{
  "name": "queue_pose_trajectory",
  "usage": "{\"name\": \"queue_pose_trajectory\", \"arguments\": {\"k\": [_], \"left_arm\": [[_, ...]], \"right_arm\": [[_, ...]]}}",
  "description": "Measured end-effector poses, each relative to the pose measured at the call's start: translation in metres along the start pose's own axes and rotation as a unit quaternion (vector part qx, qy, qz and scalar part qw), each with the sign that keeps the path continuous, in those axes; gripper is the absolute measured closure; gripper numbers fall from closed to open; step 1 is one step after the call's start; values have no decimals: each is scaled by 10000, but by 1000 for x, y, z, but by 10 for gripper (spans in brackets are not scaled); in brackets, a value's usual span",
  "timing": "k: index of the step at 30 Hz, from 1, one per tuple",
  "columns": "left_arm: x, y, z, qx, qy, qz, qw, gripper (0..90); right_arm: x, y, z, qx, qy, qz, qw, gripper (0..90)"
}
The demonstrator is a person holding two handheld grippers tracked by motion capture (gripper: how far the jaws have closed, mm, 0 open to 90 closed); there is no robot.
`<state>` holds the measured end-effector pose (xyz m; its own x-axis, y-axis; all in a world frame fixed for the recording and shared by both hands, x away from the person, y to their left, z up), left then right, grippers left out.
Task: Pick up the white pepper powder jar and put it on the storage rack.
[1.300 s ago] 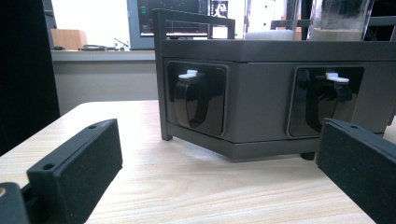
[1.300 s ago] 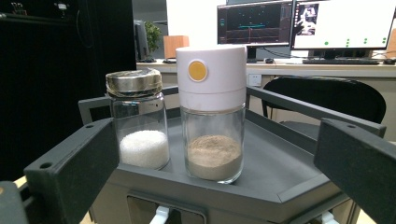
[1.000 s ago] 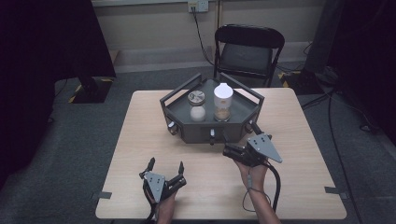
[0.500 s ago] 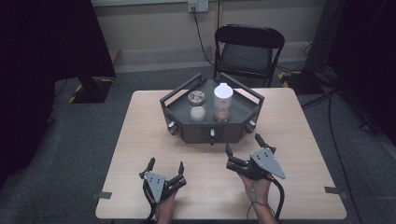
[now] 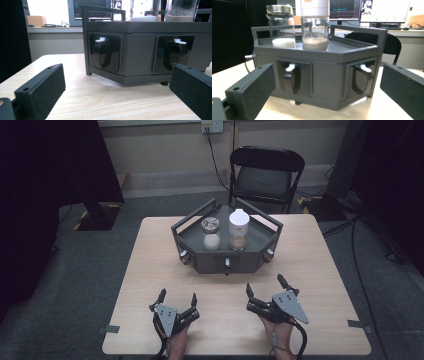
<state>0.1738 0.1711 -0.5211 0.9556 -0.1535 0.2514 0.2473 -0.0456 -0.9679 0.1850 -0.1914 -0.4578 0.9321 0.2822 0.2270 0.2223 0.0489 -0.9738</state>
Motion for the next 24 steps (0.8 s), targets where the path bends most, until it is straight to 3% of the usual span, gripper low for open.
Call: {"name": "queue_pose_trajectory", "arguments": {"k": [15,24], "left_arm": [[0,0,0,-2,-2,0,10000,0],[0,0,0,-1,-3,0,10000,0]], "right_arm": [[-21,25,3,-161,244,83,9995,0],[-27,36,4,-131,327,139,9993,0]]}}
Point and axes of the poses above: each handheld gripper's, and its own axes: x roughly forward along the jaws, y roughly out of its underside, z roughly to its left, the point moved 1 cm from there along x, roughly forward along the jaws, and after that the axes turned 13 degrees about -z, right-handed, at the moved point
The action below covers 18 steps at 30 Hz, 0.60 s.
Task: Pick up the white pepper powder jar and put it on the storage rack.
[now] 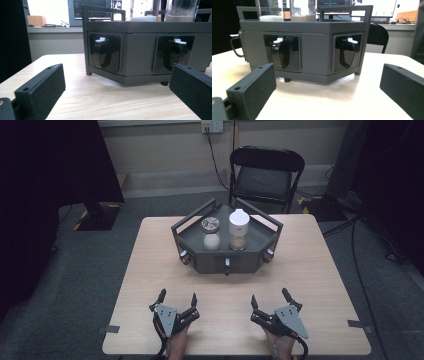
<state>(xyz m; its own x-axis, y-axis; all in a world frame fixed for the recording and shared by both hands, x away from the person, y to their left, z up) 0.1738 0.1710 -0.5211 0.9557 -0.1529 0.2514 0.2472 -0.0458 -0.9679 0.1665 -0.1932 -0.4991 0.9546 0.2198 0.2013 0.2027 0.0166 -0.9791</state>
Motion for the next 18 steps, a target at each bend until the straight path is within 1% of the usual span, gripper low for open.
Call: {"name": "queue_pose_trajectory", "arguments": {"k": [5,8,13,18], "left_arm": [[0,0,0,-1,-2,0,10000,0],[0,0,0,0,-3,-1,10000,0],[0,0,-1,-4,-14,-5,10000,0],[0,0,0,1,-13,-4,10000,0]], "right_arm": [[-2,5,0,70,52,-24,10000,0],[-3,9,1,46,93,-54,9999,0],[-4,12,0,98,94,-60,9999,0],[-6,14,1,54,76,-135,9999,0]]}}
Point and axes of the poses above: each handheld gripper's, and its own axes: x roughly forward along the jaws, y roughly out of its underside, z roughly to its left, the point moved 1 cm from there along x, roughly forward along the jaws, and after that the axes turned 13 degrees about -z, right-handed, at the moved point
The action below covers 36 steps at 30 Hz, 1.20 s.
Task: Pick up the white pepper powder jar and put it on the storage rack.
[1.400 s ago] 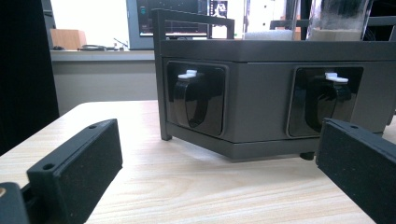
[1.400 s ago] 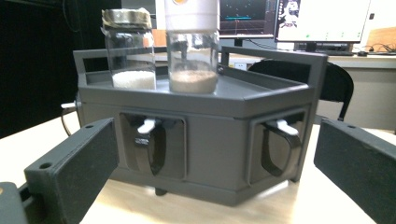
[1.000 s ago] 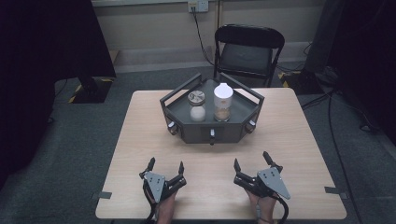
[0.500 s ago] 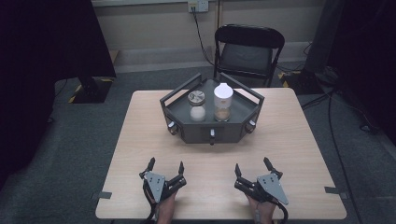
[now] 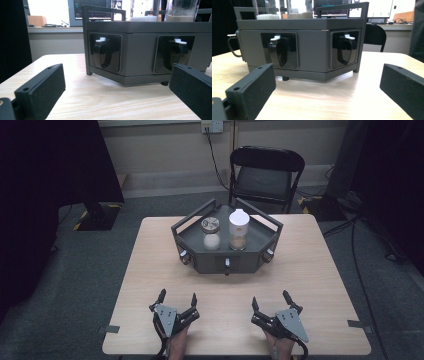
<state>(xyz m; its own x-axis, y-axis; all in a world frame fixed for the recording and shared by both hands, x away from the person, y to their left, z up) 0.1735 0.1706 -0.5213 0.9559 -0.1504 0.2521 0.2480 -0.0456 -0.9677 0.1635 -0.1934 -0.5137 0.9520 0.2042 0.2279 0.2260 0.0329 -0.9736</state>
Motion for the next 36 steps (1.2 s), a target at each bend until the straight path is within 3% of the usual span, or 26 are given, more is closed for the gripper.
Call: {"name": "queue_pose_trajectory", "arguments": {"k": [36], "left_arm": [[0,0,0,-2,-1,-2,10000,0]], "right_arm": [[-2,2,0,7,3,-75,10000,0]]}}
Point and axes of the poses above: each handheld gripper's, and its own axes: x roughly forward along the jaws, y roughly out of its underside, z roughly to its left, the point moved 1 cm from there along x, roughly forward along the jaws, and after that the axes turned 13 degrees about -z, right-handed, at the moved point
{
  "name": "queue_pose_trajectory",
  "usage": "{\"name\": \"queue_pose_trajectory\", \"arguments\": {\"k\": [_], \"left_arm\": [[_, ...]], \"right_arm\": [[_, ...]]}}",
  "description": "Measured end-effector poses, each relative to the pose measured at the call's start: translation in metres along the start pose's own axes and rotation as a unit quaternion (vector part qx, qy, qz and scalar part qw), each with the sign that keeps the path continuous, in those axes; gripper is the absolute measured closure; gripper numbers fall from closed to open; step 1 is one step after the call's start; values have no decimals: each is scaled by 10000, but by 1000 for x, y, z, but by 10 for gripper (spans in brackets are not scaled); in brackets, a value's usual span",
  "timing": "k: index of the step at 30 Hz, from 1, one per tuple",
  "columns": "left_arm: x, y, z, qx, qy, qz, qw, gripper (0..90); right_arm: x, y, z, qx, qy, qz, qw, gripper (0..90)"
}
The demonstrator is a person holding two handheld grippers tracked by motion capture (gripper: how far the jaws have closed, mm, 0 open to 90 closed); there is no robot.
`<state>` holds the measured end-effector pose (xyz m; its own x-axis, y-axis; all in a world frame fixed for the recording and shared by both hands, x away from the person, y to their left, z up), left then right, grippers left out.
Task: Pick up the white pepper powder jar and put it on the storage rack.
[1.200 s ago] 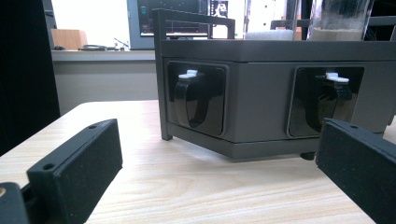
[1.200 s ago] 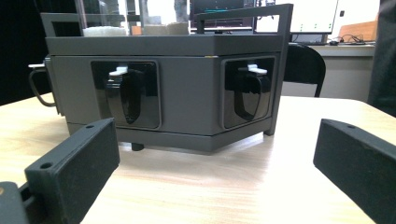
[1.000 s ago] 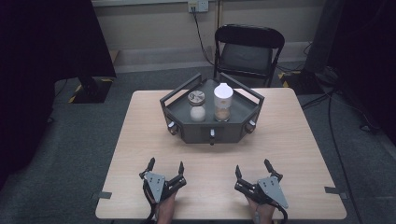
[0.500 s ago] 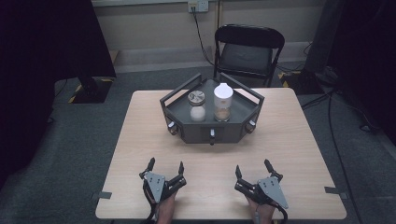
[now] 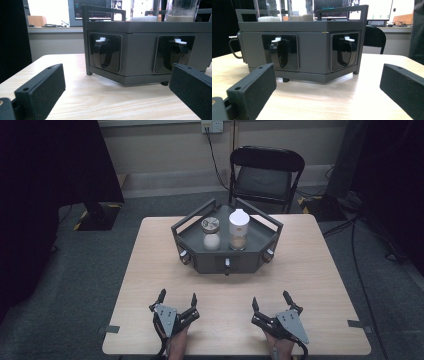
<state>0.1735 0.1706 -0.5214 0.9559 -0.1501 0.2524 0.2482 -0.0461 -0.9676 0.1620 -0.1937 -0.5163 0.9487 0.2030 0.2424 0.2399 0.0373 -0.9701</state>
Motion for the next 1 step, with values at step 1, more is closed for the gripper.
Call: {"name": "queue_pose_trajectory", "arguments": {"k": [1], "left_arm": [[0,0,0,6,2,4,10000,0]], "right_arm": [[0,0,0,3,1,0,10000,0]]}}
Point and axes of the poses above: each handheld gripper's, and its own axes: x roughly forward along the jaws, y roughly out of its underside, z roughly to its left, the point moved 1 cm from there along x, roughly forward along the jaws, and after that the axes turned 13 degrees about -z, right-handed, at the moved point
